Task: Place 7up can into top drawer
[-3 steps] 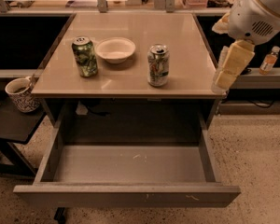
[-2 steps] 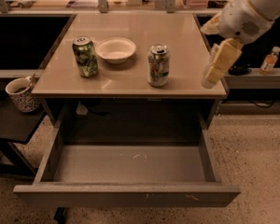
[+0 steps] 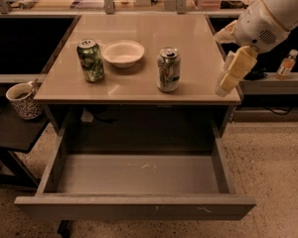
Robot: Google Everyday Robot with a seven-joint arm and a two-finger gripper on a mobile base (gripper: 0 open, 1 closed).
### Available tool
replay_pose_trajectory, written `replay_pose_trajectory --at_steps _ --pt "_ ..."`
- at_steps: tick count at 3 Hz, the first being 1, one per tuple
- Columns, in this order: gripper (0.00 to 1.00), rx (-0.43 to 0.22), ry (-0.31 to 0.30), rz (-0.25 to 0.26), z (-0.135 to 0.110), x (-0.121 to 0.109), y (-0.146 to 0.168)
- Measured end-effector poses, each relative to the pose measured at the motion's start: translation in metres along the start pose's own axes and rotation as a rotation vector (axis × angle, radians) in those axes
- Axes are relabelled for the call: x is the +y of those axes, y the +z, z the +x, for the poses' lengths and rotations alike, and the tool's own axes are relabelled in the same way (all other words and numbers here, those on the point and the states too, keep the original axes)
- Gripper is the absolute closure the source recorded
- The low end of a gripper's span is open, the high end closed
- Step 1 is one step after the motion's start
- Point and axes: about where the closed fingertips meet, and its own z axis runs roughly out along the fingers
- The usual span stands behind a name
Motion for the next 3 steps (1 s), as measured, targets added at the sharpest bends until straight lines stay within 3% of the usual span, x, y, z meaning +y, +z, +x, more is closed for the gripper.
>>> replay_pose_trajectory --at_steps 1,2,3 --pt "0.0 -0.243 0.021 -0.008 -0.001 -0.029 0.014" --pt "0.0 -0.549 0.069 -0.028 -0.022 -0.075 0.027" --pt "0.0 -0.647 0.098 -0.049 -0.019 -0.089 0.032"
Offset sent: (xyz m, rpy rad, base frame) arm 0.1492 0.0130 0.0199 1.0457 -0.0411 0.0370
